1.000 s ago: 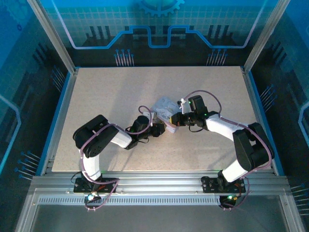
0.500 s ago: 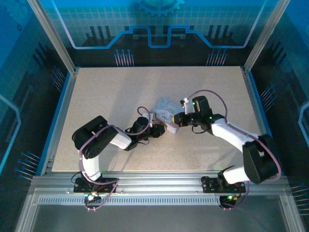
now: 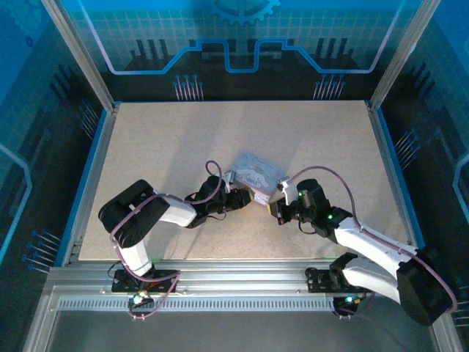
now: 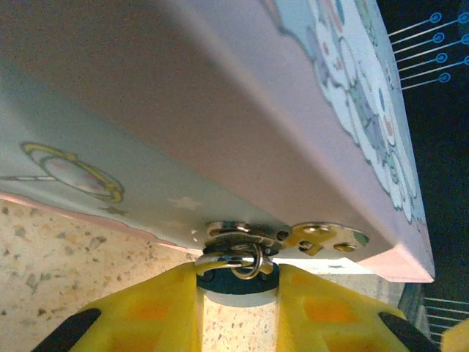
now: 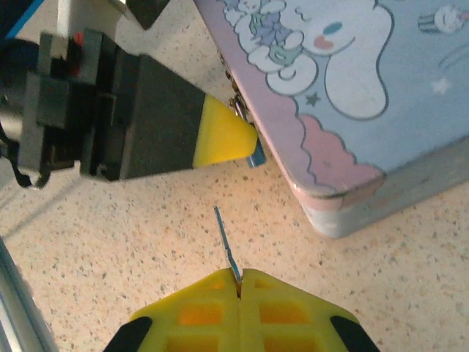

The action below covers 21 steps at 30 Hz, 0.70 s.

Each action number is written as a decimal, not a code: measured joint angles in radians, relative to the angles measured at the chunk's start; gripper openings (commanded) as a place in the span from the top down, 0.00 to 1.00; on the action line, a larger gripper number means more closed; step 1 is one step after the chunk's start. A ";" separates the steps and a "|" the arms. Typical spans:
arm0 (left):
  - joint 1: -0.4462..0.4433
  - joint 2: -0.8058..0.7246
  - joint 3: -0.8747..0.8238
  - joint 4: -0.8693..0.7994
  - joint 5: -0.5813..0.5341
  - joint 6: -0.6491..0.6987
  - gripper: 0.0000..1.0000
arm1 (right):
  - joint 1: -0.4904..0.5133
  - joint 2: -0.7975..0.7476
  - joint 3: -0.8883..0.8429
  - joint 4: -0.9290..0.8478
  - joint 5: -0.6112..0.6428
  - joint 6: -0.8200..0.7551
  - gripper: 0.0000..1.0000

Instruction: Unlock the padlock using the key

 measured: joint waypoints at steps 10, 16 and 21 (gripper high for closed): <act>-0.002 0.000 0.000 0.000 0.028 -0.060 0.74 | 0.089 -0.014 -0.101 0.125 0.099 -0.032 0.99; -0.013 0.000 0.000 -0.001 0.028 -0.077 0.75 | 0.134 0.092 -0.103 0.221 0.149 -0.048 0.99; -0.024 0.000 0.000 -0.001 0.028 -0.085 0.75 | 0.150 0.170 -0.103 0.275 0.191 -0.067 0.99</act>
